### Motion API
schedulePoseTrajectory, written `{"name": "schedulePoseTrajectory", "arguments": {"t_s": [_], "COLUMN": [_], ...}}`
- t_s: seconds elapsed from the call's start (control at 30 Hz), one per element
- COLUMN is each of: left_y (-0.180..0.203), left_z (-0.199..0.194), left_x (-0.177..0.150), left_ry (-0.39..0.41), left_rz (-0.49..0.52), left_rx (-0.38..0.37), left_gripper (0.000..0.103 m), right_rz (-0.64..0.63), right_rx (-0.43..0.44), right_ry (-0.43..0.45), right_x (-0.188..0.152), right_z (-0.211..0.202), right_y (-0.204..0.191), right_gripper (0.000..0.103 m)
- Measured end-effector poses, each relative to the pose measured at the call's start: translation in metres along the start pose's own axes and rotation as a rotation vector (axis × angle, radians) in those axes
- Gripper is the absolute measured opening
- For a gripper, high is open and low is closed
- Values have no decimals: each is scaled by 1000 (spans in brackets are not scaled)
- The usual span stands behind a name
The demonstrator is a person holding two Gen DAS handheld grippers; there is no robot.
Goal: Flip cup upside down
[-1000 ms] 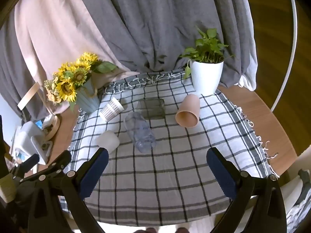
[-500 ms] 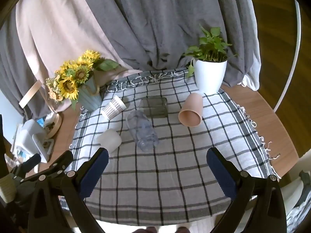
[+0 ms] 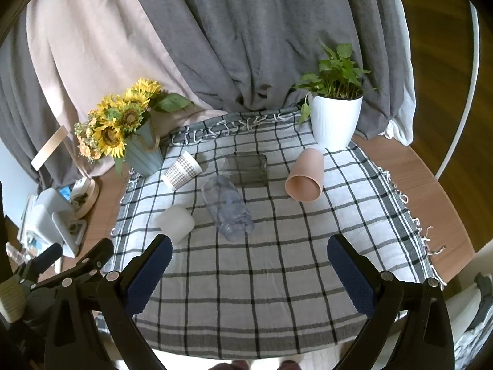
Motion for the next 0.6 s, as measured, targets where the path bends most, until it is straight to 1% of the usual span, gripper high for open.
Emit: {"name": "schedulePoseTrajectory", "arguments": {"t_s": [0.6], "left_y": [-2], "left_z": [2], "left_x": [0], "left_ry": [-5], "left_rz": [3], "left_rx": [6], "left_gripper": [103], "right_rz": [-4], "right_rx": [-1], "right_ry": [0], "right_x": [0], "right_z": [2], "right_y": [0], "right_gripper": [102]}}
Point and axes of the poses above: each gripper's, at about its wrist camera, not at the fingertips, and z roughly the way its jaws point, y to its right, x to its top, the point moved 5 cm from there along z, roughly the way its jaws point, and after that the axes turned 9 degrees about -z, right-handed, at the moved point
